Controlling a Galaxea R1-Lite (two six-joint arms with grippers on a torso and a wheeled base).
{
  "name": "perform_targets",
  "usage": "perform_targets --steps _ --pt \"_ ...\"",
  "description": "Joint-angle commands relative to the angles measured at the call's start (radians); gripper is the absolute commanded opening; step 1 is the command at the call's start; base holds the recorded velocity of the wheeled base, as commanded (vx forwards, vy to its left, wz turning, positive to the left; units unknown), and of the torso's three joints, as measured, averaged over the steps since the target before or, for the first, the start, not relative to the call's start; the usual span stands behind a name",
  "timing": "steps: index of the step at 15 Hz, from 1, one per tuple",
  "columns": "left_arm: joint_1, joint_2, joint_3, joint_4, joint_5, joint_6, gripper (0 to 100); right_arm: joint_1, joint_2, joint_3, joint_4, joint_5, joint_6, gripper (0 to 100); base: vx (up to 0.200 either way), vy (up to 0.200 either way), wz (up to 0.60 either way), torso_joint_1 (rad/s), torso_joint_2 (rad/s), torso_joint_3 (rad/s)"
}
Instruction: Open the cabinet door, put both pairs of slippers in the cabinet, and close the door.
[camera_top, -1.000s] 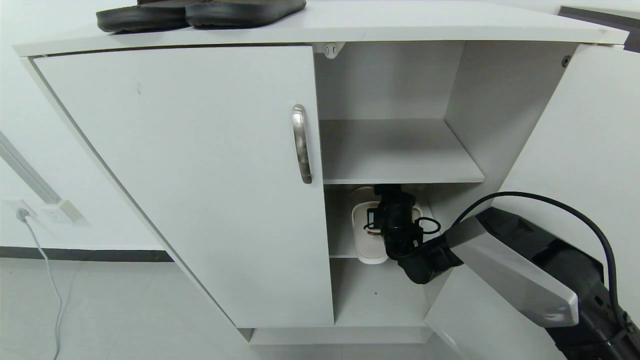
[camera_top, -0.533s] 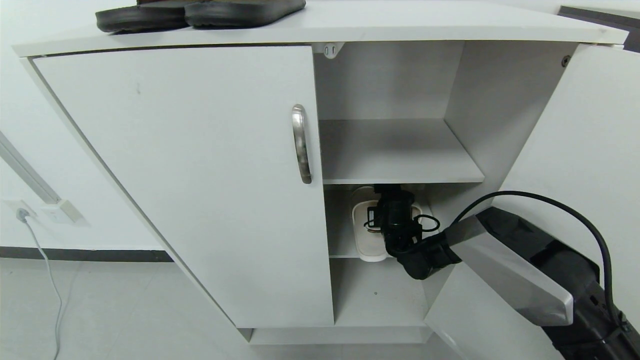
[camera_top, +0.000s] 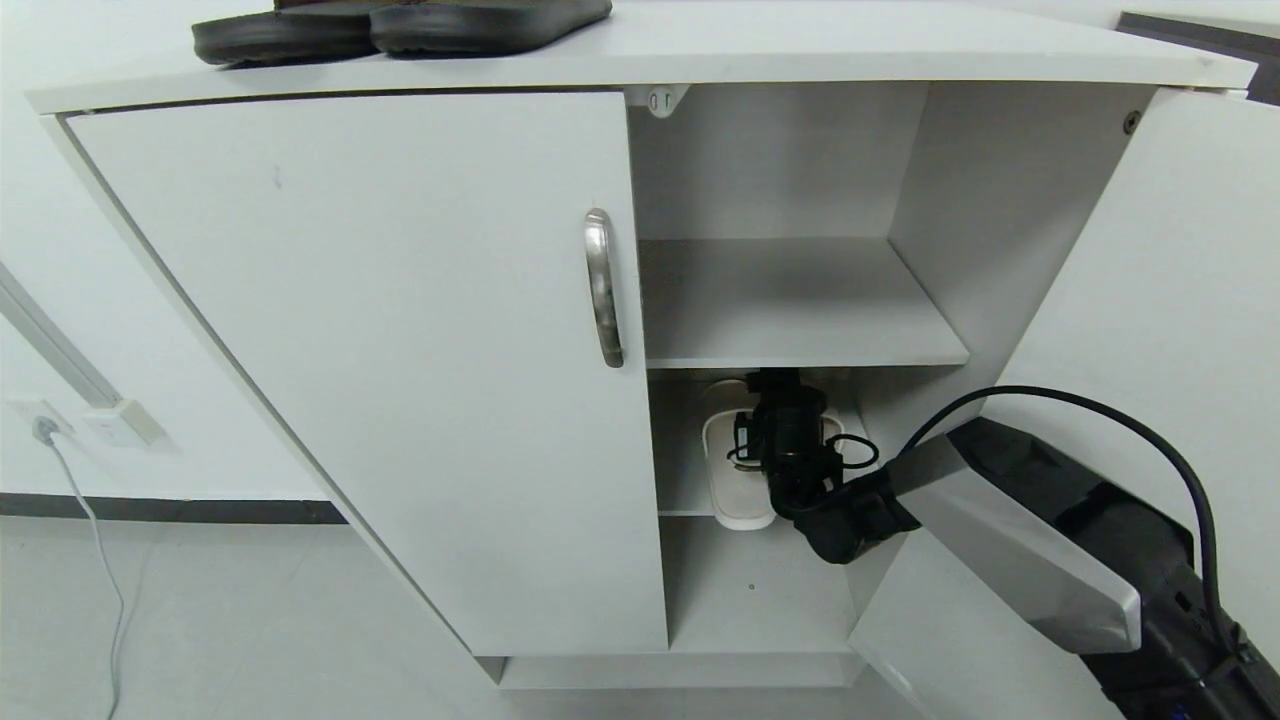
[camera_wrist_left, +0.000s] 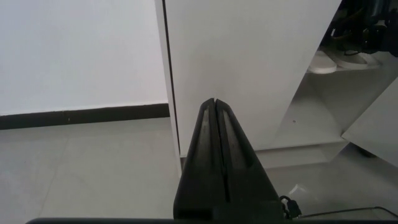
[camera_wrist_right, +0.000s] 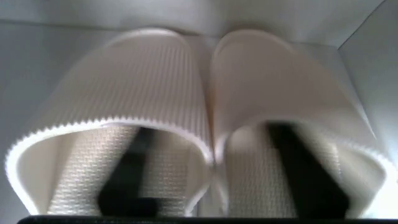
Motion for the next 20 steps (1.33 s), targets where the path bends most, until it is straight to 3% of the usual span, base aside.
perform_targets --steps 1,4,7,13,15,17,20 --pt "0.0 0.001 0.0 0.0 0.0 0.0 0 0.004 -0.008 0.031 -0.006 0.0 0.0 100 0.0 0.0 0.0 0.0 0.0 0.0" --pt "0.0 0.001 0.0 0.0 0.0 0.0 0 0.019 -0.077 0.166 -0.087 -0.005 0.0 100 0.0 0.0 0.0 0.0 0.0 0.0" --pt "0.0 0.001 0.0 0.0 0.0 0.0 0 0.053 -0.211 0.382 -0.181 -0.008 0.0 100 0.0 0.0 0.0 0.0 0.0 0.0" --pt "0.0 0.001 0.0 0.001 0.0 0.0 0 0.208 -0.493 0.984 -0.518 -0.011 0.001 100 0.0 0.0 0.0 0.0 0.0 0.0" --pt "0.0 0.001 0.0 0.0 0.0 0.0 0 0.281 -0.562 1.136 -0.601 -0.011 0.001 100 -0.2 0.0 0.0 0.0 0.0 0.005" --pt "0.0 0.001 0.0 0.001 -0.001 0.0 0 0.337 -0.6 1.22 -0.641 -0.012 0.005 100 -0.2 0.0 0.0 0.002 0.0 -0.007" --pt "0.0 0.001 0.0 0.001 -0.001 0.0 0 0.352 -0.597 1.225 -0.646 -0.011 0.006 100 -0.2 0.0 0.0 -0.009 0.0 0.002"
